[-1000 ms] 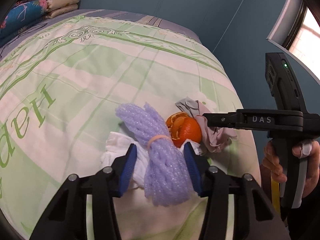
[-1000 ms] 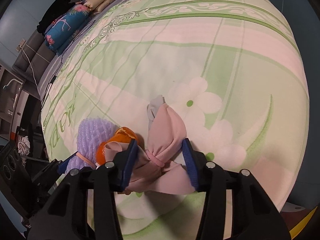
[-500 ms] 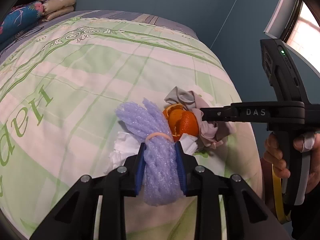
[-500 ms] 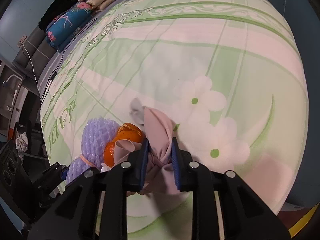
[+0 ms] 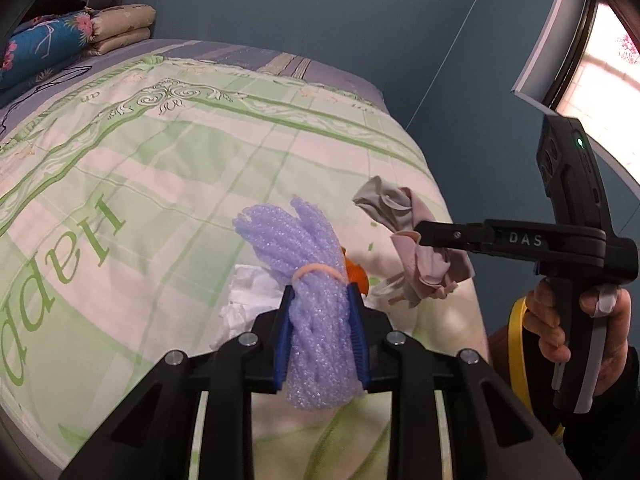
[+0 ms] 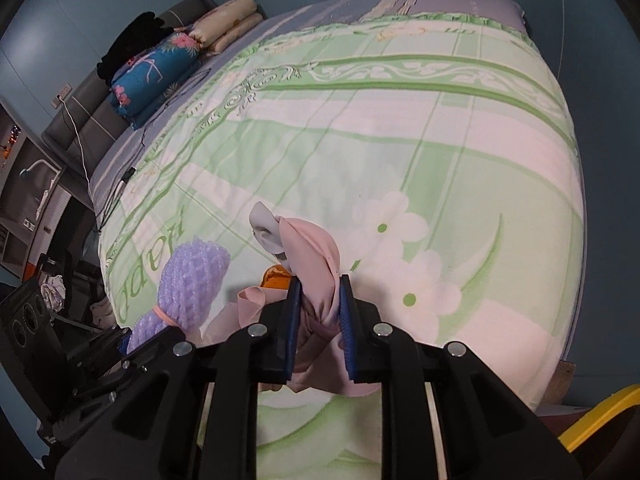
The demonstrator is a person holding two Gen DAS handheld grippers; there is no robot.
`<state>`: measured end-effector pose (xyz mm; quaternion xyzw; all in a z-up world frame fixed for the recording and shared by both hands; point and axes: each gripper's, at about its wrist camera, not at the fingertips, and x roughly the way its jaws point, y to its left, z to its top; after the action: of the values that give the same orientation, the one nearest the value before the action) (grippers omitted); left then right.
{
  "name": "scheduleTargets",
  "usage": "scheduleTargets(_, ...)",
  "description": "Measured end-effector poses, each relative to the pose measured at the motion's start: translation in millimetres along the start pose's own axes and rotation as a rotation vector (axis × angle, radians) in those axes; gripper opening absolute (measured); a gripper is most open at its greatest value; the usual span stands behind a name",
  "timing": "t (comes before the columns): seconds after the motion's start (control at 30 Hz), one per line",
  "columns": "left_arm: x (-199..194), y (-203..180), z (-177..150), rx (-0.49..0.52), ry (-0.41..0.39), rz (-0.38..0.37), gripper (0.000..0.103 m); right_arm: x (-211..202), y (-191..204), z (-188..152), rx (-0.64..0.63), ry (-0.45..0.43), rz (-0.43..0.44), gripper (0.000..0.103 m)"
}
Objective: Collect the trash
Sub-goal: 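Lift the purple net and pink cloth and carry both over the yellow bin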
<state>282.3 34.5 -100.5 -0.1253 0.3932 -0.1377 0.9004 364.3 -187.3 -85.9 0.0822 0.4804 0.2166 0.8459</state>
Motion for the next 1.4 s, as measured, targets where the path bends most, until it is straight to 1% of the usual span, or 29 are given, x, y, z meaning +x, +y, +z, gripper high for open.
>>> scheduleTargets(0.23, -34, -1, 3, -0.008, -0.061, 0.006, 0.024, -48, -3, -10, -0.005, -0.071, 0.007, 0.017)
scheduleTargets(0.5, -66, -2, 5, 0.001, -0.114, 0.034, 0.024, -96, -8, -25, -0.011, -0.137, 0.012, 0.017)
scheduleTargets(0.77, -100, -6, 10, 0.002, -0.173, 0.054, 0.024, -132, -11, -38, -0.012, -0.190, 0.025, 0.017)
scheduleTargets(0.93, -118, -12, 14, 0.004, -0.208, 0.053, 0.024, -153, -13, -48, -0.017, -0.224, 0.037, 0.017)
scheduleTargets(1.13, -137, -29, 17, 0.020, -0.246, 0.045, 0.024, -178, -20, -60, -0.021, -0.269, 0.043, 0.017)
scheduleTargets(1.4, -146, -49, 15, 0.042, -0.250, 0.011, 0.024, -202, -32, -75, -0.010, -0.307, 0.037, 0.017)
